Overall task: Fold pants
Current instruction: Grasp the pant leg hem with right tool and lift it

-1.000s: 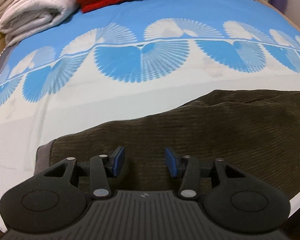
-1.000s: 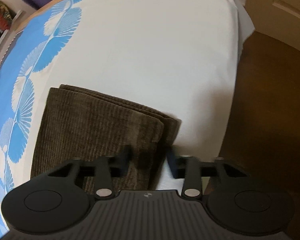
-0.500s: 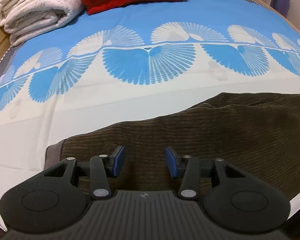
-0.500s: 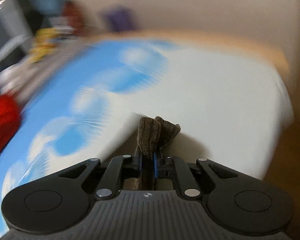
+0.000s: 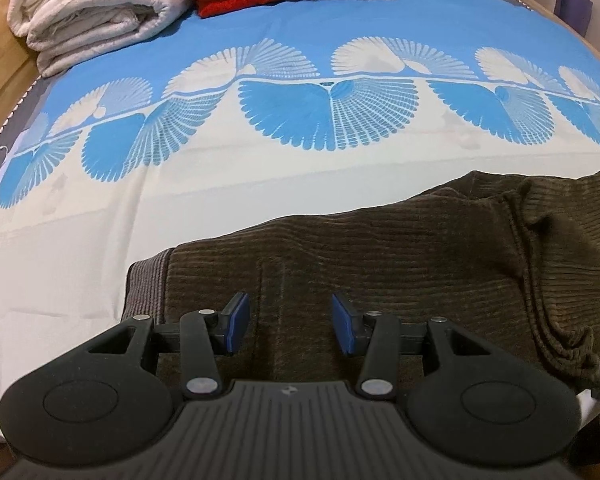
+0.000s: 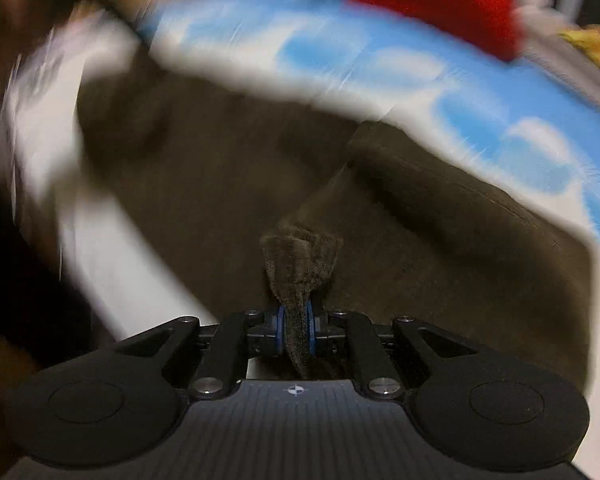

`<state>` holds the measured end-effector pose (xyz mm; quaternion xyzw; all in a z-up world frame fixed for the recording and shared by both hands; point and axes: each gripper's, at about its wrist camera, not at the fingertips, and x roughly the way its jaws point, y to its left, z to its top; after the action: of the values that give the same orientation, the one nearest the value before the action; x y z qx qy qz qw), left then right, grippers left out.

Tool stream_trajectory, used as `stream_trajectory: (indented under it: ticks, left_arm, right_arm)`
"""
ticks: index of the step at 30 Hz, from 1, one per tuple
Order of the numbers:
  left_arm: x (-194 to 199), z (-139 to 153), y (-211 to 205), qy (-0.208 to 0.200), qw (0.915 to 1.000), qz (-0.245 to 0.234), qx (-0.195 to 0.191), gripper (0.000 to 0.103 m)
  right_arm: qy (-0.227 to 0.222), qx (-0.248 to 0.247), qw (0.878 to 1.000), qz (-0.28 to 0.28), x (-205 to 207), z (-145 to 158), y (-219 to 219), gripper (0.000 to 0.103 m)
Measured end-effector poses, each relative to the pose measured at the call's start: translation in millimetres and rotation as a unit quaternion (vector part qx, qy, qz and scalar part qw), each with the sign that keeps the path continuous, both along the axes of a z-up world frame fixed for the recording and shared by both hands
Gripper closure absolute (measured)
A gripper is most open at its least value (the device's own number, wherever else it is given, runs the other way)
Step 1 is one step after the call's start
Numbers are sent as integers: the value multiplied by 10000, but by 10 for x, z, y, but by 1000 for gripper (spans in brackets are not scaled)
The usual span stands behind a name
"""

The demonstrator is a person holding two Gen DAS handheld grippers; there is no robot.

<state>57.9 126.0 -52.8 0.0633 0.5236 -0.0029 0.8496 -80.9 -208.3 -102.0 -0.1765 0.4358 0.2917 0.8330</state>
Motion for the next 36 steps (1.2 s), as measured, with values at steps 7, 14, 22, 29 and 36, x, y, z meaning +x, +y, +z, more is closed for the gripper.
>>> stream_trajectory:
  ticks: [7,14,22,29,36]
  left_arm:
    - [-7,-4,27,-7,10000,-59,22,53]
    - [-10,0,-29,-16,9999,-143,19,53]
    - [-18,1,-26,-20,9998,-179,15,52]
    - [15,2,-94,-24,9997,-222,15,52]
    - [8,-32,-201,22,9992,-391,98,52]
  right_arm:
    - [-426,495,9951,744,-258,357,-48,69]
    - [-393,215,9989,110,17,157,3,66]
    - [-605,304,9969,392,19,162,66,90]
    - [-717,100,9891,1280,-329,166,36,87]
    - [-1082,-475,9813,1521,-439,-94,249,53]
